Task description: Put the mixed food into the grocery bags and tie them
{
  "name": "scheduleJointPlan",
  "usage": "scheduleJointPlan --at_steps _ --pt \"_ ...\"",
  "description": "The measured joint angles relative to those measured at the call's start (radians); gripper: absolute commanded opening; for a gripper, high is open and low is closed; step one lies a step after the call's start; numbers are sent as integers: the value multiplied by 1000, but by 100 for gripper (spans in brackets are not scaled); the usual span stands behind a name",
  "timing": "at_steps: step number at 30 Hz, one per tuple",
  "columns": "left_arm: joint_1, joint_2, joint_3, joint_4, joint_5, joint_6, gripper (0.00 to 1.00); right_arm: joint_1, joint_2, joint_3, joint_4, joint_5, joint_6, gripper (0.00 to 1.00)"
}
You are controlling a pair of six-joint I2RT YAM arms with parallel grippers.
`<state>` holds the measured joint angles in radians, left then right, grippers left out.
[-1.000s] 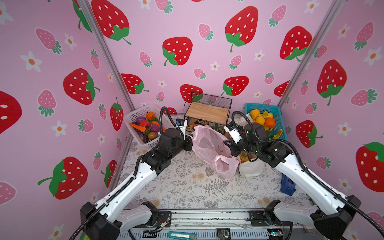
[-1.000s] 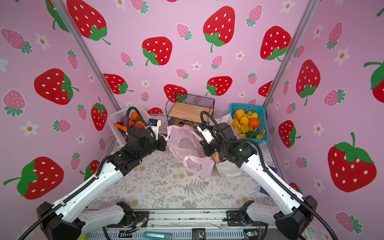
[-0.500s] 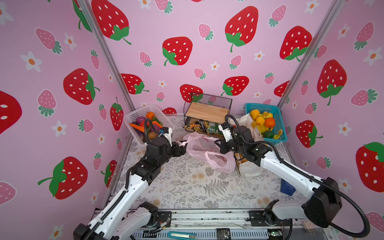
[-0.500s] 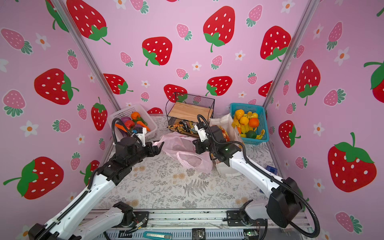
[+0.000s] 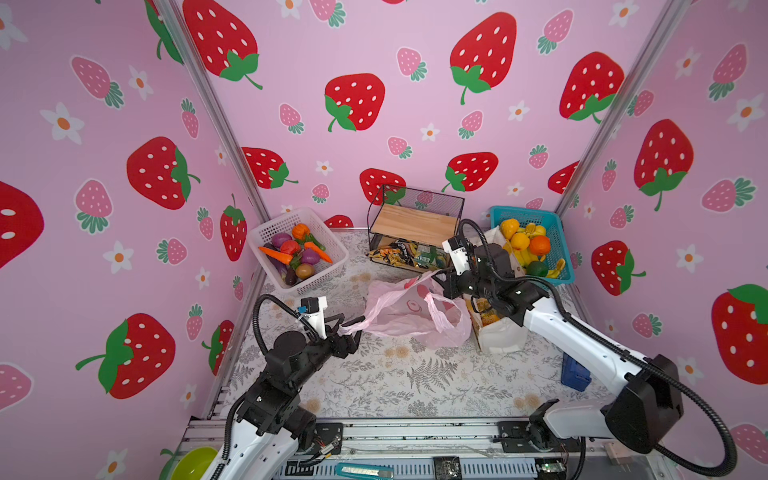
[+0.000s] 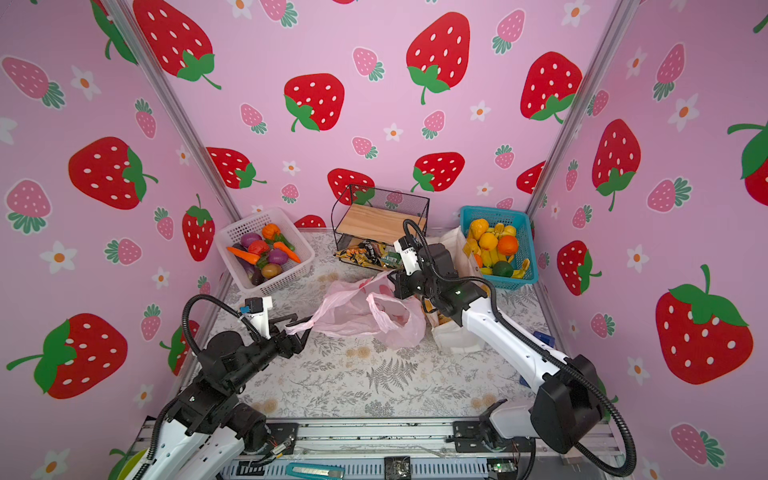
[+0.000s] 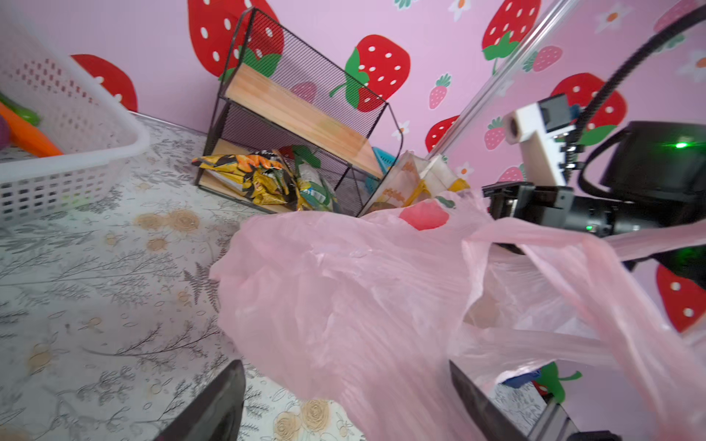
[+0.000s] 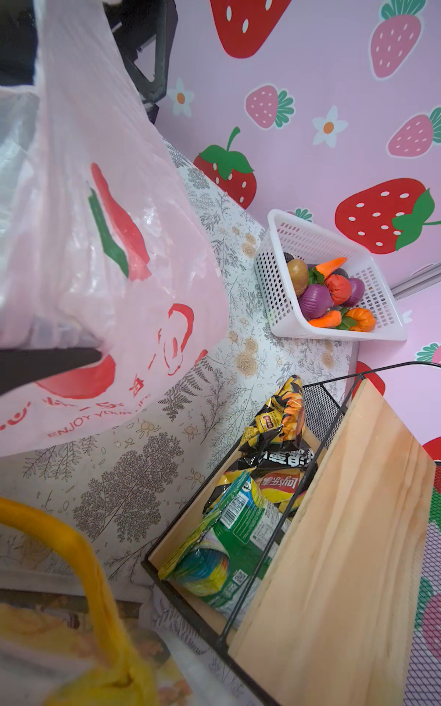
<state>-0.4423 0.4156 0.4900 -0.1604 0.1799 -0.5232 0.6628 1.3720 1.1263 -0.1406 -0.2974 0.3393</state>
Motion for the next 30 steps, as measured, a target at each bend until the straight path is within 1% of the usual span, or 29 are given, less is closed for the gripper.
scheduleJointPlan --at_steps 2,6,8,10,14,17,19,30 --pt "-4 52 47 -23 15 0 80 -1 14 5 -1 5 -4 0" --pt "-7 211 229 -128 18 47 80 -17 21 10 -18 49 -23 0" --pt "-7 280 304 -159 48 79 80 -27 16 10 -14 58 -21 0" --pt "-19 336 345 -163 85 111 82 -31 10 10 3 53 -8 0" --pt "-100 408 349 -180 102 177 85 -35 0 -2 84 19 50 0" --pt "-174 445 349 -188 85 229 86 -35 0 -8 136 -12 91 0" --pt "-204 460 349 -192 63 254 87 -35 2 -8 165 -32 112 0" --pt "-267 481 338 -214 -95 339 93 -69 42 -11 257 -132 193 0"
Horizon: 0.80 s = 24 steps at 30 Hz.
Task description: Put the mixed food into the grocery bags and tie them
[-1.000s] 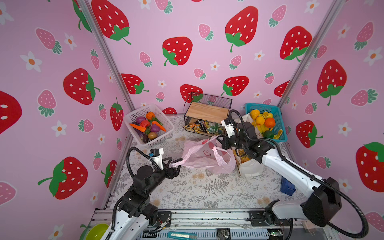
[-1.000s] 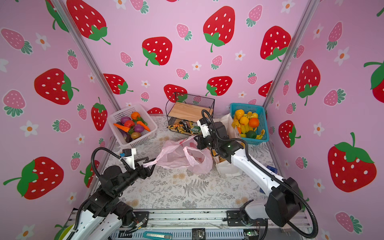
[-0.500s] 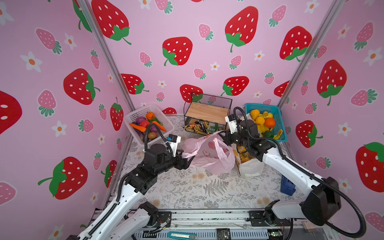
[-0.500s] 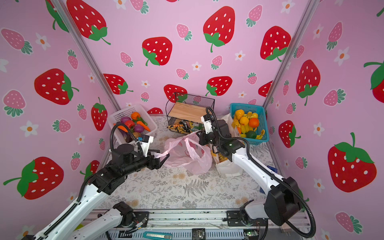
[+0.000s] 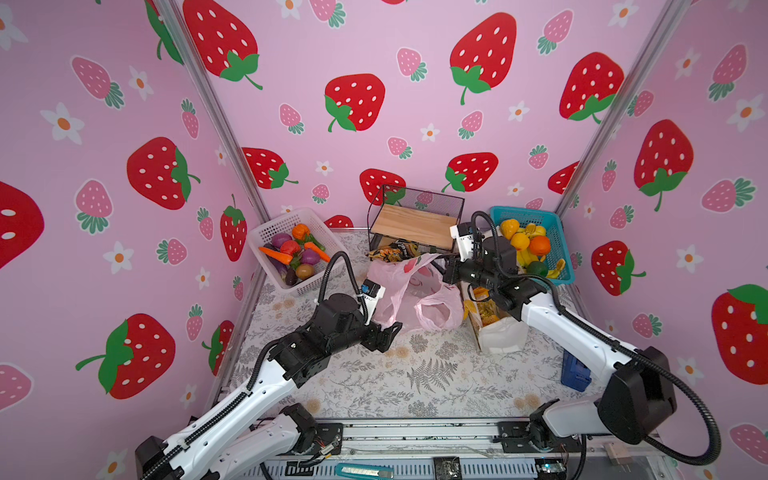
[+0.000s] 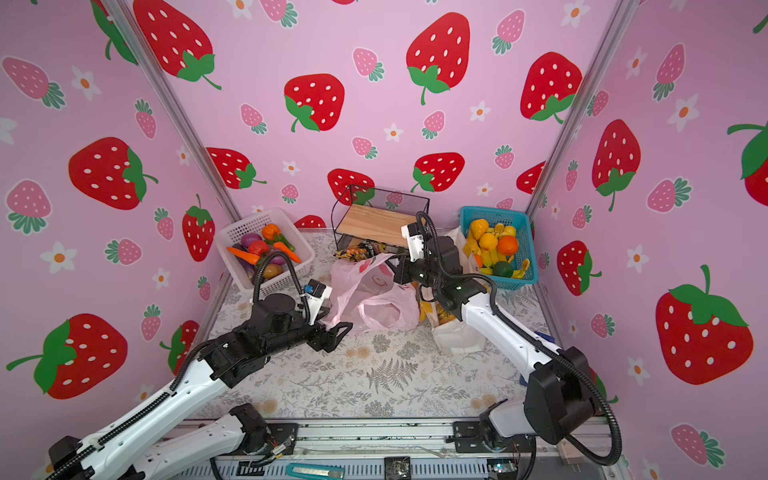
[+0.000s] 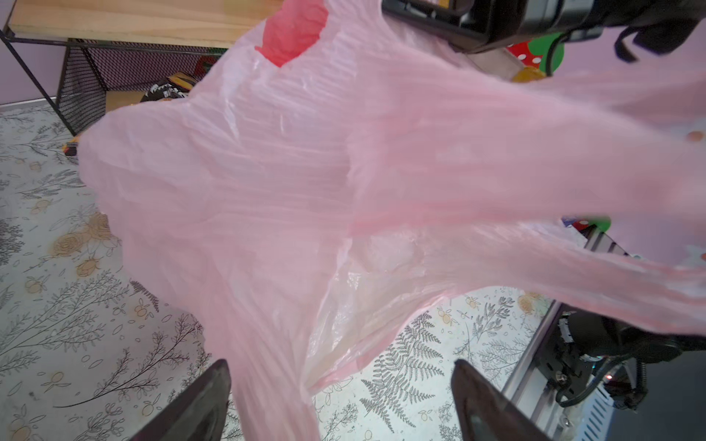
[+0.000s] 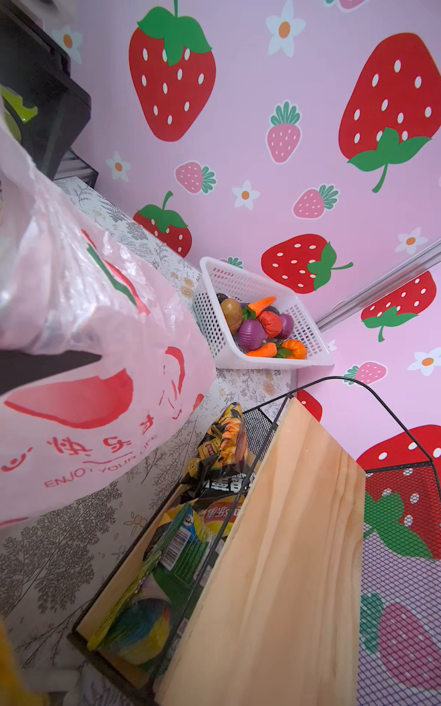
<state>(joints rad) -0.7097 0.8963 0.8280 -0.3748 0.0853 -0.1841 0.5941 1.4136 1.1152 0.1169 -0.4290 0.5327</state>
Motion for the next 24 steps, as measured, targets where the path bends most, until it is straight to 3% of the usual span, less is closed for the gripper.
scheduleJointPlan --at_steps 12,18,24 --pt "-53 64 3 -109 -143 67 96 -34 21 -18 76 -91 76 0" --pt "-60 5 3 -116 -182 72 97 -79 21 -50 85 -100 83 0" --pt "-61 -78 3 -112 -133 82 97 -97 21 -63 85 -100 90 0"
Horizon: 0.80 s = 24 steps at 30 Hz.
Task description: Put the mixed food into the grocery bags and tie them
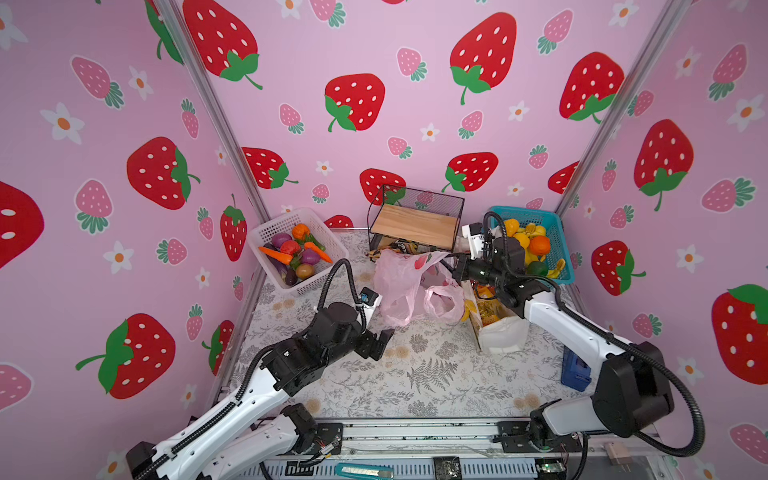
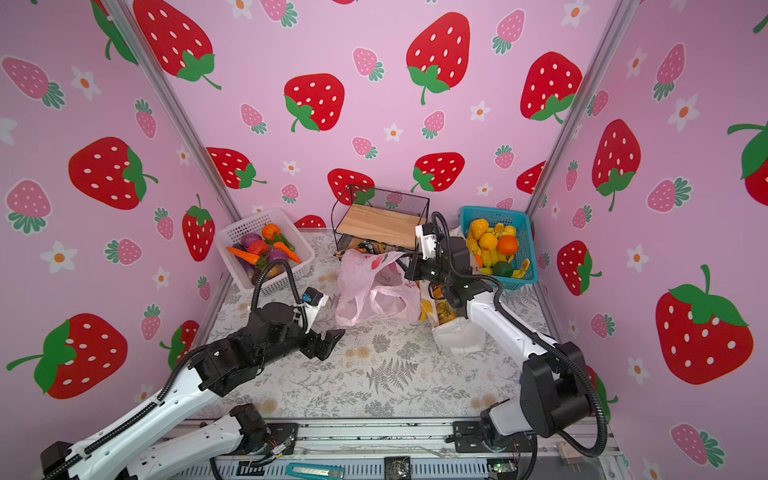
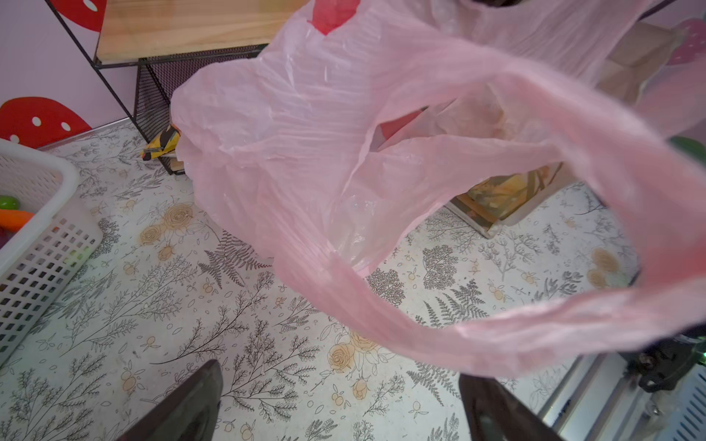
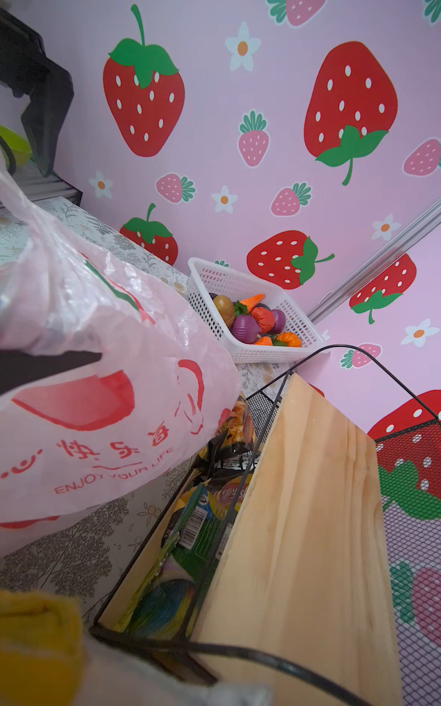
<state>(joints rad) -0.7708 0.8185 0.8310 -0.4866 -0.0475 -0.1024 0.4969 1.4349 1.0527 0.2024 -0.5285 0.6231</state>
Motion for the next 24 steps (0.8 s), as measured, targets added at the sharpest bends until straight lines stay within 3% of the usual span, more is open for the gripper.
scheduleJointPlan --at_steps 2,8,11,16,24 --pt "0 -2 0 -1 20 2 93 -6 0 0 0 0 2 0" --pt "-1 -37 -23 21 95 15 64 -42 0 -3 5 -1 7 0" --pt "-13 -48 -81 79 147 11 56 -53 0 -4 7 -1 8 0" --pt "-83 -60 -233 217 195 65 55 -63 8 -4 14 -14 8 0" --pt "-210 91 -269 426 100 378 64 -63 37 -3 14 -36 8 0"
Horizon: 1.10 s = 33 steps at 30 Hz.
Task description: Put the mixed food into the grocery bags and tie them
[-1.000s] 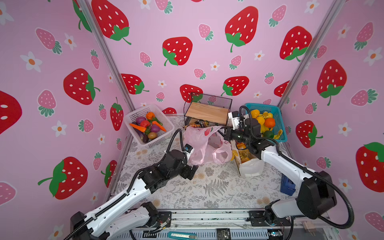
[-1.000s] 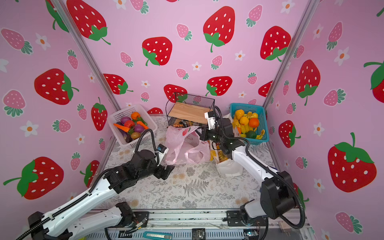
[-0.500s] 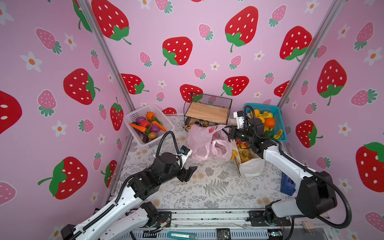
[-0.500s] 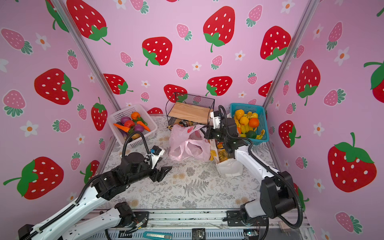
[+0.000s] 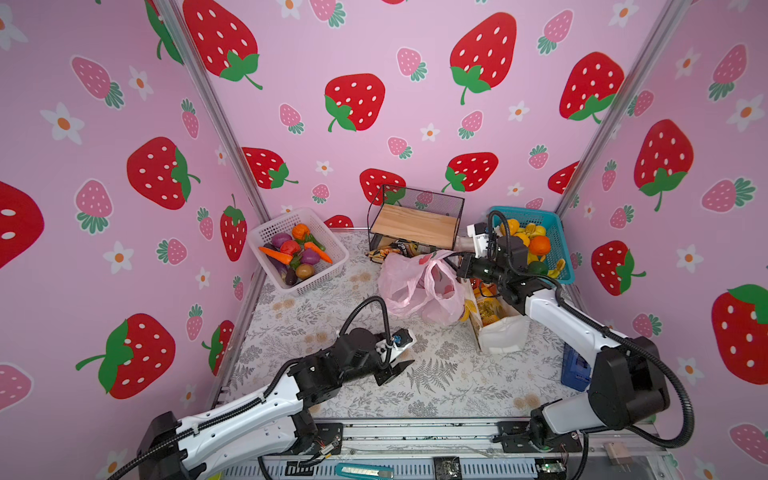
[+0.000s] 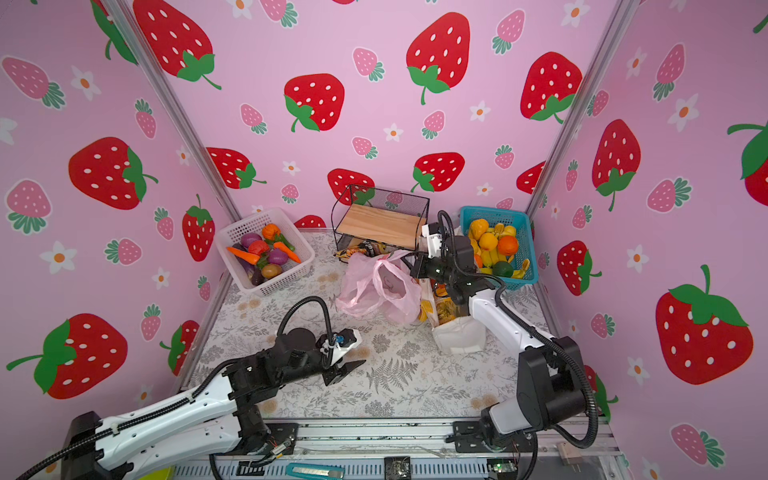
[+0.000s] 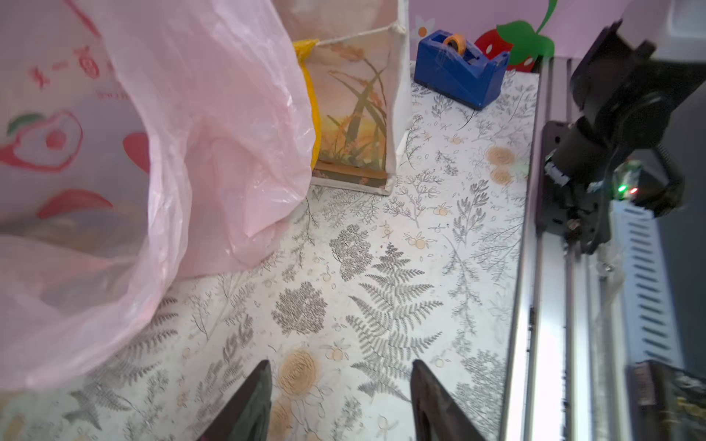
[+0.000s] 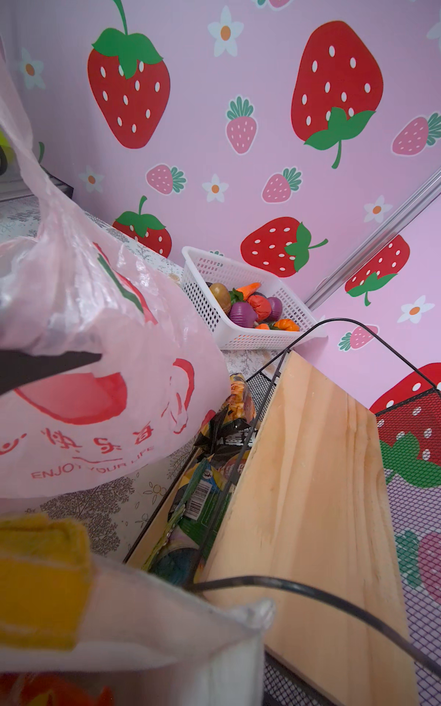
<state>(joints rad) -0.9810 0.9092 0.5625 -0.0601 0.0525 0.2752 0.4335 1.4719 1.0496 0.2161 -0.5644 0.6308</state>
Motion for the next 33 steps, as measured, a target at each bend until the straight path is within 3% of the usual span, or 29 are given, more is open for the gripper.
scheduleJointPlan --at_steps 7,15,24,27,28,33 --pt "5 163 27 172 -141 220 64 0 0 0 0 -11 -3 0" --pt "100 274 118 259 -192 328 66 0 0 0 -1 -15 -7 0" --pt "172 430 230 245 -47 334 14 0 -22 -2 -5 -23 -27 0" --pt "172 419 250 172 47 315 7 0 -54 -2 -29 -3 -52 0" --pt "172 397 251 144 84 304 0 0 -70 -2 -43 8 -64 0" --pt "172 167 195 104 255 214 0 0 -161 10 -177 107 -155 0"
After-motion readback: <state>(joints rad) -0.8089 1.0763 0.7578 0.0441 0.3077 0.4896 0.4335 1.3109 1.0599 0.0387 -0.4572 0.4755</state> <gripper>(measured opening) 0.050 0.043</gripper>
